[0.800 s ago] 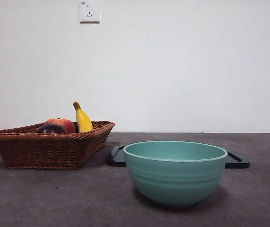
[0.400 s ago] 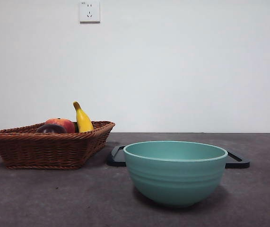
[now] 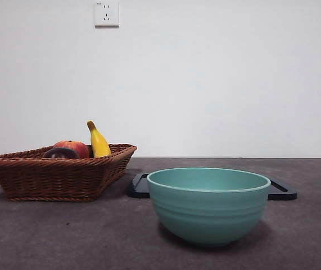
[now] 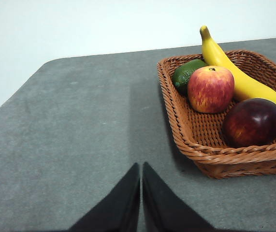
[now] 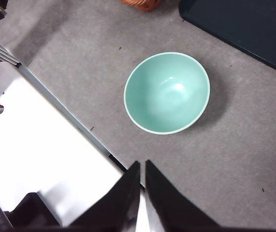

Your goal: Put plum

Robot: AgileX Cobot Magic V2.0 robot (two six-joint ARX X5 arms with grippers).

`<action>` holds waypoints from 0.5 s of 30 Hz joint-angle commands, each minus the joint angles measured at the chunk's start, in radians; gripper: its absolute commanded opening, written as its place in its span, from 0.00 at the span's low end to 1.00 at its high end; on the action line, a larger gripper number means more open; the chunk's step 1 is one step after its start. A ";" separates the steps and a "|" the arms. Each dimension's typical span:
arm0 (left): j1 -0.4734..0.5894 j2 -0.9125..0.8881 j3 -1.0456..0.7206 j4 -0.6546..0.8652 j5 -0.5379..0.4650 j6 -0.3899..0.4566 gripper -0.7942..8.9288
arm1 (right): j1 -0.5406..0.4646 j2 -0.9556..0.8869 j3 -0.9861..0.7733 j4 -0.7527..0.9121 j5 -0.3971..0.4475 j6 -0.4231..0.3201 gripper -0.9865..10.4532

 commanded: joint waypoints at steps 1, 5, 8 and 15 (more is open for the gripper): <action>0.002 -0.001 -0.020 -0.008 -0.003 -0.010 0.09 | 0.006 0.007 0.016 0.007 -0.003 -0.011 0.09; 0.002 -0.001 -0.020 -0.008 -0.003 -0.009 0.09 | 0.006 0.006 0.016 0.006 -0.003 -0.011 0.09; 0.002 -0.002 -0.020 -0.008 -0.003 -0.009 0.09 | 0.003 0.005 0.016 0.008 0.008 -0.033 0.09; 0.002 -0.001 -0.020 -0.008 -0.003 -0.010 0.09 | -0.130 -0.073 0.002 0.175 0.099 -0.078 0.09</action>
